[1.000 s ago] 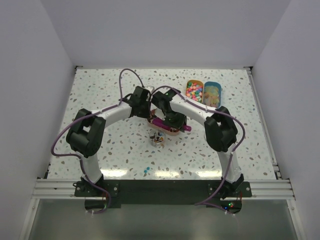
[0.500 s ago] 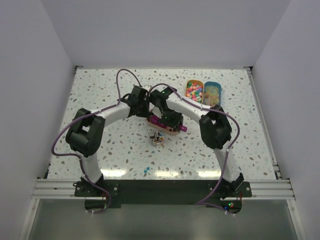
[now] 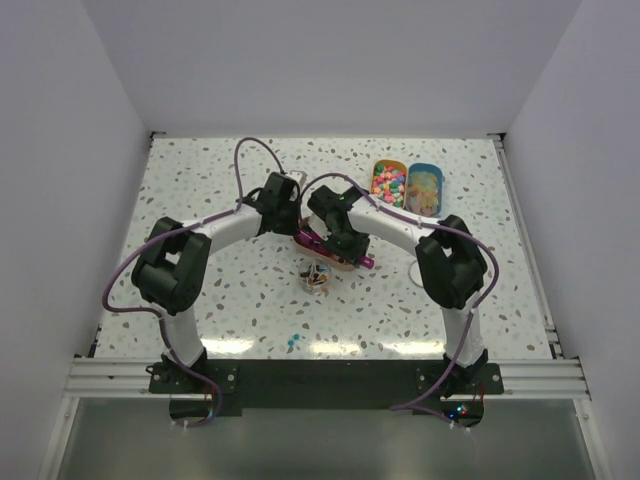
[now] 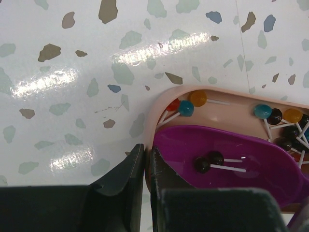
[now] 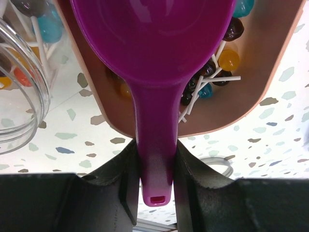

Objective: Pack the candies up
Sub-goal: Scoop the fake candies from the storage box.

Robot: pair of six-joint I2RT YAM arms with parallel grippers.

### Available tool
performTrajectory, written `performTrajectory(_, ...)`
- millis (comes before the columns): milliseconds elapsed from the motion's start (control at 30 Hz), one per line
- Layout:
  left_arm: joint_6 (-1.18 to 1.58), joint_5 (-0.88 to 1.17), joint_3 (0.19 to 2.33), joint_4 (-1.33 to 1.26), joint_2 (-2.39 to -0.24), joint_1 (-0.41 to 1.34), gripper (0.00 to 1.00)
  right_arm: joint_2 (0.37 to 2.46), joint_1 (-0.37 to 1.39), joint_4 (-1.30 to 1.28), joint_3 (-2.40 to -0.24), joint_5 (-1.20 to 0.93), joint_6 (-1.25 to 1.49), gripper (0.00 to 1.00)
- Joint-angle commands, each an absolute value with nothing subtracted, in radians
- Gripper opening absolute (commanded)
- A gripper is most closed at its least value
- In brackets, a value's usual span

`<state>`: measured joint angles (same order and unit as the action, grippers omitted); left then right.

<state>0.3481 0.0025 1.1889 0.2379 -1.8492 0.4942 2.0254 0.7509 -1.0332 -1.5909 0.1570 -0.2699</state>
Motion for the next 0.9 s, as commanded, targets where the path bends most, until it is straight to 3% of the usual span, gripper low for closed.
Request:
performTrajectory(0, 0.347, 0.002, 1.204, 0.232, -1.822, 0.502, 0.13, 1.991, 0.744, -0.894, -1.572, 0.133, -0.272, 0.00)
performTrajectory(667, 0.348, -0.009, 1.209, 0.232, -1.813, 0.463, 0.13, 1.914, 0.719, -0.979, -1.506, 0.316, -0.333, 0.00)
performTrajectory(867, 0.350, -0.020, 1.207, 0.230, -1.786, 0.460, 0.26, 1.855, 0.721, -0.962, -1.500, 0.256, -0.313, 0.00)
